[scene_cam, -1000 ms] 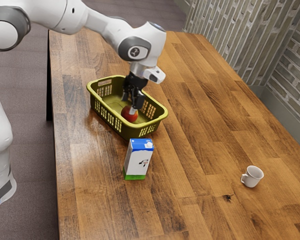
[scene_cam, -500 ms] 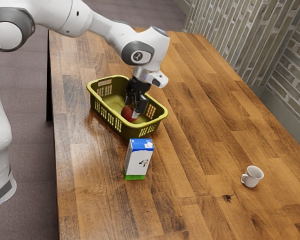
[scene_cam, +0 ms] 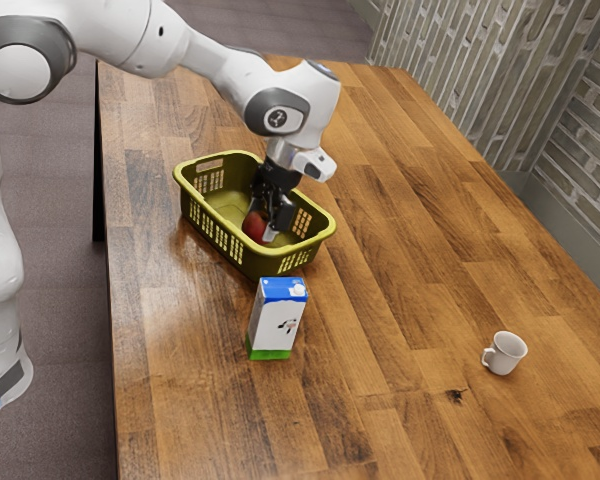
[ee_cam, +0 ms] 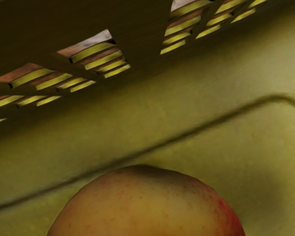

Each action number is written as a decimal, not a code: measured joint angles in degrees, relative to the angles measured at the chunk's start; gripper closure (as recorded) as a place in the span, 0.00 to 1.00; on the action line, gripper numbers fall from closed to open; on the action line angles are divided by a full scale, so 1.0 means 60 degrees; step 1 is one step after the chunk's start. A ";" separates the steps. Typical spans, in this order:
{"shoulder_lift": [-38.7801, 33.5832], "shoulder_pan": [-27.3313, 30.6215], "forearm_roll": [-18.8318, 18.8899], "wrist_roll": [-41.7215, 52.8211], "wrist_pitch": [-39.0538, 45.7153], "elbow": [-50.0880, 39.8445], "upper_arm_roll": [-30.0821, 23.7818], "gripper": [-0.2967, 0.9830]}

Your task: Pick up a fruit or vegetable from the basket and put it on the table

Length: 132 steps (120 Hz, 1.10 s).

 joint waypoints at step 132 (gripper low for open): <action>0.0078 -0.0061 -0.0123 -0.0008 0.0051 0.0036 -0.0017 0.38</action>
